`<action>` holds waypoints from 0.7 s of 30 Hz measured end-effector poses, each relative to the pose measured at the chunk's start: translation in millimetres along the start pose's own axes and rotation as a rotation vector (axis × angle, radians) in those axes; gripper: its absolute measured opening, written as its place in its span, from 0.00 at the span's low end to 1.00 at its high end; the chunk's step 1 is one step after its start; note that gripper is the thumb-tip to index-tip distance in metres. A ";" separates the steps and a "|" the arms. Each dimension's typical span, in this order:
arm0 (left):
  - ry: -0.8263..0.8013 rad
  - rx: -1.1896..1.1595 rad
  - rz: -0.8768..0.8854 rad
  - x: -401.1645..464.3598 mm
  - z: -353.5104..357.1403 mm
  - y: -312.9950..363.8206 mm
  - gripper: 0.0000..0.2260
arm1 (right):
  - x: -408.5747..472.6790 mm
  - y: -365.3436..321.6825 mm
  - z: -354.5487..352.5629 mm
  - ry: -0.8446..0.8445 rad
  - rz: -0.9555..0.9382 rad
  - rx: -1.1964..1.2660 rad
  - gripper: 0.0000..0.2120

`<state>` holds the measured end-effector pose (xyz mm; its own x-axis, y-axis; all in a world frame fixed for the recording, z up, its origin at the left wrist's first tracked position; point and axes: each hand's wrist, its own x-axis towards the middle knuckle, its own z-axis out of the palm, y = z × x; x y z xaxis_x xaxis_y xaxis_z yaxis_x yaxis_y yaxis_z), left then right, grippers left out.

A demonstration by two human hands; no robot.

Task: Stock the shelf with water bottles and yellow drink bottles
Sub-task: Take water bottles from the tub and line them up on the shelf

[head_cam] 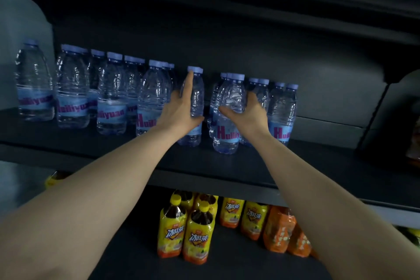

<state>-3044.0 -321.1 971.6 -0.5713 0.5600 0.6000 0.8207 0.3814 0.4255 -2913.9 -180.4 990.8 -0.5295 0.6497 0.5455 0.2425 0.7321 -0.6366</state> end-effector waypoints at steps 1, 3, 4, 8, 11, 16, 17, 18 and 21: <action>-0.004 0.000 0.006 -1.0 -1.2 0.1 0.54 | -1.0 0.3 1.2 -0.003 0.007 0.009 0.42; -0.016 -0.005 0.023 -3.6 -5.2 1.9 0.54 | -4.6 1.3 2.1 -0.011 0.011 0.016 0.42; -0.019 -0.008 0.035 -5.6 -7.9 3.1 0.54 | -6.4 2.3 2.8 -0.017 0.009 0.012 0.42; -0.017 -0.019 0.075 -14.5 -13.8 4.0 0.53 | -12.9 3.1 4.2 -0.038 0.040 -0.025 0.41; -0.001 -0.025 0.065 -16.6 -13.7 -0.3 0.54 | -13.9 0.5 4.1 -0.030 0.045 -0.053 0.41; -0.005 -0.039 0.073 -16.3 -12.9 -4.5 0.53 | -13.1 -0.3 5.2 -0.005 0.051 -0.088 0.40; -0.005 -0.039 0.077 -16.2 -12.4 -4.4 0.53 | -13.5 -0.3 5.4 0.000 0.046 -0.094 0.40; -0.008 -0.041 0.079 -16.2 -11.9 -4.8 0.53 | -13.6 0.2 5.6 0.004 0.042 -0.095 0.39; -0.018 -0.052 0.081 -16.3 -11.6 -7.1 0.52 | -14.0 0.8 4.8 0.006 0.029 -0.098 0.40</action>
<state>-3040.6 -341.5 966.6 -0.5021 0.6009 0.6219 0.8625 0.2953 0.4110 -2910.1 -189.9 980.1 -0.5167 0.6716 0.5311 0.3361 0.7296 -0.5956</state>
